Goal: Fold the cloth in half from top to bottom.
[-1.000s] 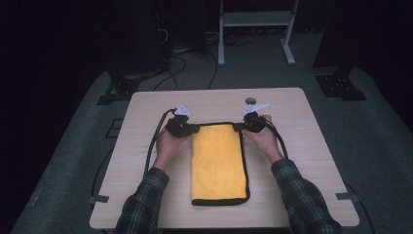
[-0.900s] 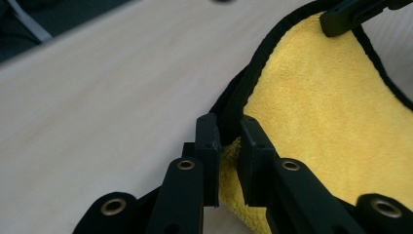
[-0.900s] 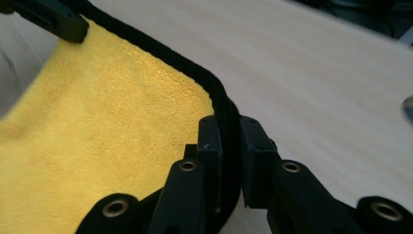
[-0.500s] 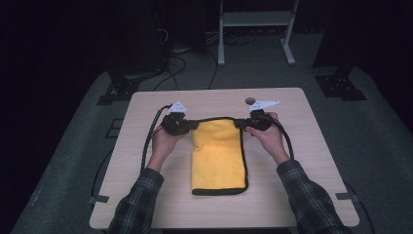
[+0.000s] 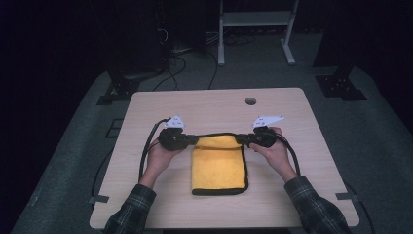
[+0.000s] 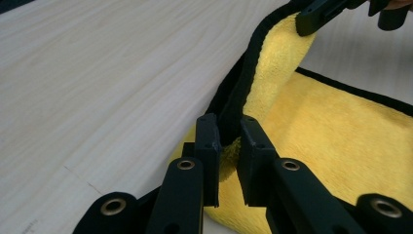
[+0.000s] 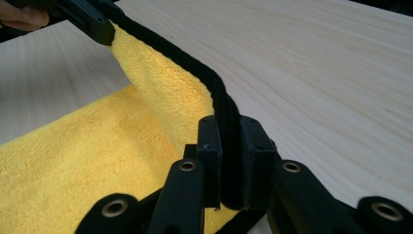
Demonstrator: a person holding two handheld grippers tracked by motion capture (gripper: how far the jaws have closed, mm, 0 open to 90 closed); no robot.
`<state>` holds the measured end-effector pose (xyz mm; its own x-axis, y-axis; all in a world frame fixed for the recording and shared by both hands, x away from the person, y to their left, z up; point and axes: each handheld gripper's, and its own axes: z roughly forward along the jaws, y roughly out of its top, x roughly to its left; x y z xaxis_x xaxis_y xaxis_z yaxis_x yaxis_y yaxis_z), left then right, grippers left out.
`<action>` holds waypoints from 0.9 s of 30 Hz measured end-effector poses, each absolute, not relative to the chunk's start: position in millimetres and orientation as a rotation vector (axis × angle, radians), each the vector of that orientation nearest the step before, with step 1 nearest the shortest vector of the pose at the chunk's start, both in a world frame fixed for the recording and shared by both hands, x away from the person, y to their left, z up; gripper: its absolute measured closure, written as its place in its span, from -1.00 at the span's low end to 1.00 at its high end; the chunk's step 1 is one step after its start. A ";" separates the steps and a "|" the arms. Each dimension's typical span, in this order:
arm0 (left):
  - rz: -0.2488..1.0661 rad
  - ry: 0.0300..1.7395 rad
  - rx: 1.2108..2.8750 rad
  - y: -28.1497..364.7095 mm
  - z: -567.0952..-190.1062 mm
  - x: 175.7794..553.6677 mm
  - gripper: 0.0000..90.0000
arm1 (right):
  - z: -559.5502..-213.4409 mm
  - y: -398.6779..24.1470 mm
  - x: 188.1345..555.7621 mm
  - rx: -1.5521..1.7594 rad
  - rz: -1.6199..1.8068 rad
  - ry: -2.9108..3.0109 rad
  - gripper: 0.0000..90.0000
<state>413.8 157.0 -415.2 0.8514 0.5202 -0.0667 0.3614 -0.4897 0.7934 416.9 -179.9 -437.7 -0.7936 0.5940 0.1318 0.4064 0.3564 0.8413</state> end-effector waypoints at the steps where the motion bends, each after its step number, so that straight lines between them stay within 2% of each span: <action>1: 0.225 0.639 2.138 157.3 -415.3 411.3 0.78 | -437.2 -179.7 412.8 0.898 1.411 2.420 0.77; 15: 0.187 0.595 2.171 160.3 -417.1 363.0 0.77 | -440.0 -183.0 364.8 0.852 1.445 2.448 0.77; 27: 0.091 0.597 2.236 158.6 -441.6 339.5 0.77 | -456.5 -182.7 337.0 0.844 1.396 2.542 0.75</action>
<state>339.5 158.6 -441.6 0.8860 0.4465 -0.1254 0.3885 -0.5668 0.7265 337.0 -182.7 -456.5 -0.8369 0.5247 0.1557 0.4130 0.4188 0.8087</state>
